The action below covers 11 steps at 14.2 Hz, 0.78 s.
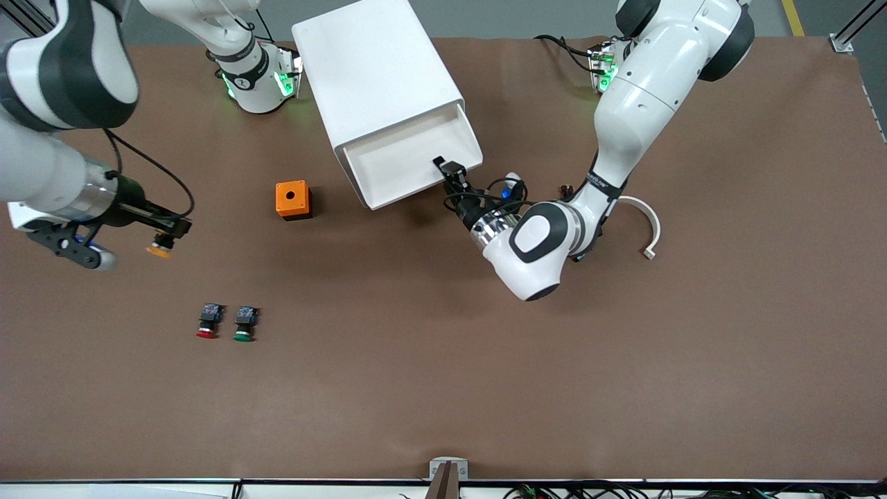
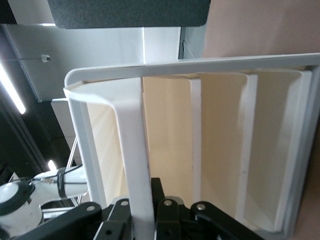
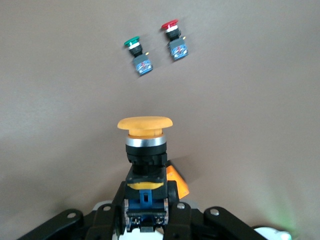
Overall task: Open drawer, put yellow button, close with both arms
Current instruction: 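Pull the drawer open with the left gripper while the right gripper lifts the button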
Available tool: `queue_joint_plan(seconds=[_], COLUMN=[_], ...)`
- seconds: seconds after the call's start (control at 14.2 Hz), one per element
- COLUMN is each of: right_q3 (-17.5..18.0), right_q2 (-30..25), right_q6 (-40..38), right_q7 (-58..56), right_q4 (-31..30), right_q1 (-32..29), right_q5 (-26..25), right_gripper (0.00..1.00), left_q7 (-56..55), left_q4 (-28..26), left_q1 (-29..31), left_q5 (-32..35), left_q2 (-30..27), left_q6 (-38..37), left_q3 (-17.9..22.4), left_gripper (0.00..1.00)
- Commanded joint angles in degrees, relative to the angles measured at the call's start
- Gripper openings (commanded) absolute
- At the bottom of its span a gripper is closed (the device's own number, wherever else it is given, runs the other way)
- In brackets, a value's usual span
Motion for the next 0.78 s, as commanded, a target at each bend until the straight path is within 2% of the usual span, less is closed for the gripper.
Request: queue_joint_plan(seconds=[0.0,0.21,0.35,0.42,0.49,0.57,0.71], right_q3=[-0.41,-0.41,-0.41,-0.41,-0.41,-0.5,-0.5], right_q2=[-1.18,-1.0,-0.83,-0.65,-0.13,0.22,1.1], right_q6=[1.93,5.54,7.38,8.0,9.14,10.28,12.3], right_q7=[11.32,24.16,31.72,35.15,38.06,40.69,46.49], right_q4=[-1.02,-0.85,-0.5,-0.32,-0.32,-0.41,-0.32], right_q1=[5.39,11.99,16.73,18.67,20.34,21.84,25.0], right_q5=[1.25,4.85,5.04,5.12,5.12,5.12,5.04], right_gripper=[0.0,0.0,0.0,0.0,0.0,0.0,0.0], left_q7=[1.2,1.46,3.3,4.18,5.76,8.29,13.48], left_q4=[0.58,0.58,0.66,0.66,0.66,0.66,1.27], left_q1=[1.9,2.61,2.61,2.87,3.13,3.4,3.66], left_q5=[-1.28,-1.19,-1.19,-1.19,-1.19,-1.28,-1.37], left_q2=[0.44,0.52,0.52,0.44,0.44,0.26,0.0], left_q6=[-0.11,-0.02,-0.02,-0.02,-0.02,-0.02,0.07], left_q3=[0.21,0.21,0.29,0.21,0.21,0.21,0.21], left_gripper=[0.12,0.18,0.24,0.33,0.46,0.66,1.0])
